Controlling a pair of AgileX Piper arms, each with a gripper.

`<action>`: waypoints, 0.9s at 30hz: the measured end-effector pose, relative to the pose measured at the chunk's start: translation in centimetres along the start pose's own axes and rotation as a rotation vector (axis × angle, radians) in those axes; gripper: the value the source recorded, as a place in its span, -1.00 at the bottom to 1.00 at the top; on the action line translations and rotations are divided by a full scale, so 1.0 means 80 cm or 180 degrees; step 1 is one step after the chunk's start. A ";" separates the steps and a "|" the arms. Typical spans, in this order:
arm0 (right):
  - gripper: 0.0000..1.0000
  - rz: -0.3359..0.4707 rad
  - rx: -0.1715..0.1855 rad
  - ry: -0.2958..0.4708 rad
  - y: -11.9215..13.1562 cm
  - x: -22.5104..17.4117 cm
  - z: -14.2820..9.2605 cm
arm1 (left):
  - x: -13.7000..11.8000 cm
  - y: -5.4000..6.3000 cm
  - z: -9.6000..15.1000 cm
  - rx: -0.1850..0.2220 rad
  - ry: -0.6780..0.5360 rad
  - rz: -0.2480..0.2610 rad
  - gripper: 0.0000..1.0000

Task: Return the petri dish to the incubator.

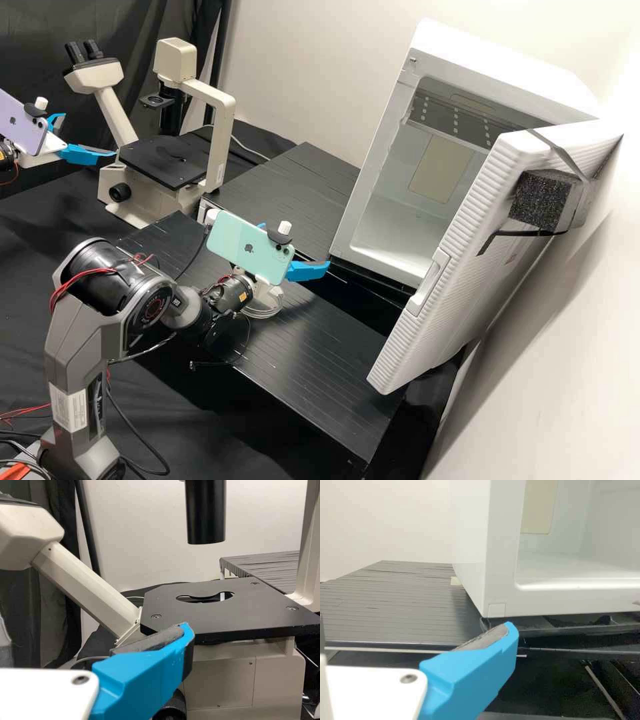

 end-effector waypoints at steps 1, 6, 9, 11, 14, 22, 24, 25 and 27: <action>1.00 0.0000 0.0000 0.0000 0.000 0.000 0.000 | 0.000 0.000 0.000 0.0000 0.0000 0.0000 1.00; 1.00 0.0000 0.0000 0.0000 0.000 0.000 0.000 | 0.000 0.000 0.000 0.0000 0.0000 0.0000 1.00; 1.00 0.0000 0.0000 0.0000 0.000 0.000 0.000 | 0.000 0.000 0.000 0.0000 0.0000 0.0000 1.00; 1.00 0.0006 -0.0001 0.0005 -0.001 -0.002 0.001 | 0.000 0.000 0.000 0.0000 0.0000 0.0000 1.00; 1.00 0.0018 -0.0003 -0.0008 -0.002 -0.016 0.005 | 0.000 0.000 0.000 0.0000 0.0000 0.0000 1.00; 1.00 0.0404 0.0046 0.0139 0.011 -0.086 0.015 | 0.000 0.000 0.000 0.0000 0.0000 0.0000 1.00; 1.00 0.0450 0.0100 0.0194 0.013 -0.104 0.015 | 0.000 0.000 0.000 0.0000 0.0000 0.0000 1.00; 1.00 0.0442 0.0124 0.0180 0.011 -0.113 0.017 | 0.000 0.000 0.000 0.0000 0.0000 0.0000 1.00; 1.00 0.0411 0.0139 0.0166 0.006 -0.132 0.020 | 0.000 0.000 0.000 0.0000 0.0000 0.0000 1.00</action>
